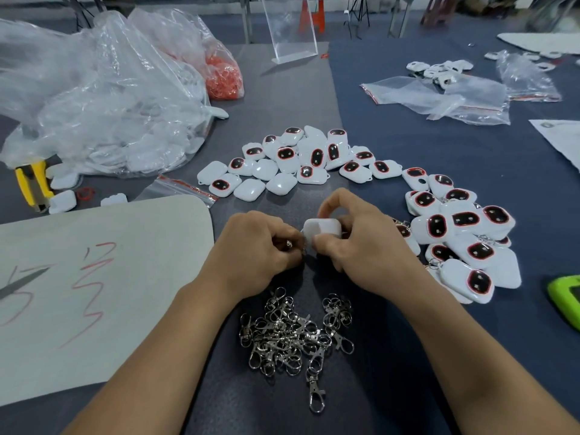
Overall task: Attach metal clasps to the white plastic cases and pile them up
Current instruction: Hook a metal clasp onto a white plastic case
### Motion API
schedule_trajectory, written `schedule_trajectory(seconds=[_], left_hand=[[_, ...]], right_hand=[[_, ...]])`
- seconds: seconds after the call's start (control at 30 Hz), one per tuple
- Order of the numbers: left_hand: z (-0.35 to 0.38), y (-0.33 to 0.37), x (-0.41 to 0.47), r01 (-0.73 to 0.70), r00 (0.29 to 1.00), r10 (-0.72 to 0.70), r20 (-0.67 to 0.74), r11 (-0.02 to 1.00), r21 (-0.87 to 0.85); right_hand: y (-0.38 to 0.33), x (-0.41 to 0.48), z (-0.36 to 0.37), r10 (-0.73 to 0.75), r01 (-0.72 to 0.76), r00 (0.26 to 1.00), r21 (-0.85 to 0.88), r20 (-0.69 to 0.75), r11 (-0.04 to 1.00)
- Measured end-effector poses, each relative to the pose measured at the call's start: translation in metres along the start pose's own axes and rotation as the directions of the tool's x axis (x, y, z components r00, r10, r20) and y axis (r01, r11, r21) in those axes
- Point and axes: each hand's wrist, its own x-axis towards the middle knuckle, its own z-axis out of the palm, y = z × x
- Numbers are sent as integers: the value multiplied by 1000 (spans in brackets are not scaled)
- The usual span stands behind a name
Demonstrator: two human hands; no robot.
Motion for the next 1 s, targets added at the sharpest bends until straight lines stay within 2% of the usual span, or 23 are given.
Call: schedule_trajectory(seconds=[0.2, 0.5, 0.67, 0.9, 1.0], left_hand=[[1, 0, -1, -14, 1000, 14, 0, 1000, -6], [2, 4, -3, -4, 1000, 4, -26, 1000, 5], [0, 2, -2, 24, 1000, -24, -20, 1000, 5], [-1, 2, -1, 60, 998, -60, -33, 998, 4], [-1, 5, 0, 80, 996, -81, -38, 997, -6]], right_hand=[[4, 1, -5, 2, -3, 1000, 95, 13, 995], [0, -1, -5, -30, 29, 999, -42, -27, 999], [-4, -1, -6, -30, 30, 999, -6, 17, 1000], [-3, 1, -3, -27, 27, 1000, -26, 5, 999], [0, 0, 1, 7, -7, 1000, 39, -3, 999]])
